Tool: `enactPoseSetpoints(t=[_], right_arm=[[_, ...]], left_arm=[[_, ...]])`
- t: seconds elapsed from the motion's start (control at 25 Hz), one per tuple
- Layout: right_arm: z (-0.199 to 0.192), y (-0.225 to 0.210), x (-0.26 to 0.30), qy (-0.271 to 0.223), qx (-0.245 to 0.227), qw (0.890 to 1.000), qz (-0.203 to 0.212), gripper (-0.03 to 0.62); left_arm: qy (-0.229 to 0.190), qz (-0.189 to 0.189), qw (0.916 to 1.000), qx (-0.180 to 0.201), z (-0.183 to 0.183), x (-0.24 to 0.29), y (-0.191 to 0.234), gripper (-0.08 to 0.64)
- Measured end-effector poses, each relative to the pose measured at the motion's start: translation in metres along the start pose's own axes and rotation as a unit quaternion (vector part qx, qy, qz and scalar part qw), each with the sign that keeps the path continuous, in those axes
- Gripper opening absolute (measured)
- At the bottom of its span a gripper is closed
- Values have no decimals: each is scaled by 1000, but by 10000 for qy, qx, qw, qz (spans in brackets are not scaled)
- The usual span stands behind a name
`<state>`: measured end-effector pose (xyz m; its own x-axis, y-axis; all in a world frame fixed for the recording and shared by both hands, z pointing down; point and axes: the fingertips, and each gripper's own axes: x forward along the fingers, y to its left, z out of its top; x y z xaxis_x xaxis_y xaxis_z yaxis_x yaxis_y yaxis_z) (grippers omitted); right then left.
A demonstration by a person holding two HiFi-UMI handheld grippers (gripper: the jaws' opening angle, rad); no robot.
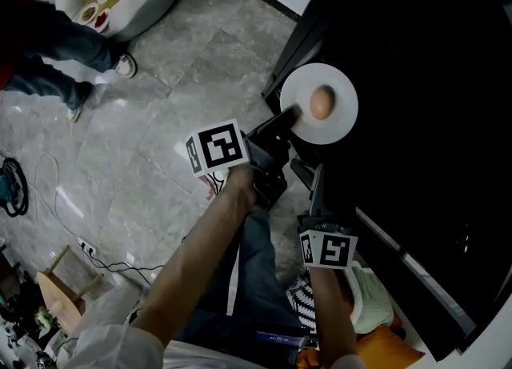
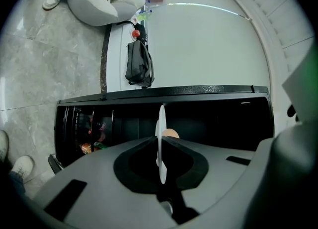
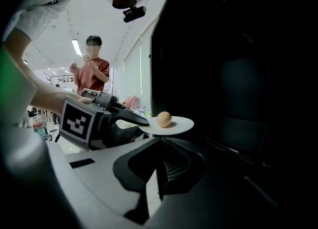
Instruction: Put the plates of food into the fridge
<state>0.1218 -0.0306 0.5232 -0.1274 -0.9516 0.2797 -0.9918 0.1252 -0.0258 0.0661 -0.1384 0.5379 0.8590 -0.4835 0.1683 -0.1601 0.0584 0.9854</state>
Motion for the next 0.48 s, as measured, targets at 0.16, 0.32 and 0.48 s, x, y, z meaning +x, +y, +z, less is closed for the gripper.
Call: enactPoseSetpoints(t=[0.16,0.32,0.48], right_arm=[[2,-1,-1,-18,70,9999,-79,9],[3,-2,-1,-35,80,9999,-96,9],[-1,8,-1,11,57,10000,-73,9]], left_arm=[[71,-8,9999,98,2,6,-3,18],[153,-35,9998,79,-3,19,-4,18],[254,-75,9996,46,-7,20,-3,18]])
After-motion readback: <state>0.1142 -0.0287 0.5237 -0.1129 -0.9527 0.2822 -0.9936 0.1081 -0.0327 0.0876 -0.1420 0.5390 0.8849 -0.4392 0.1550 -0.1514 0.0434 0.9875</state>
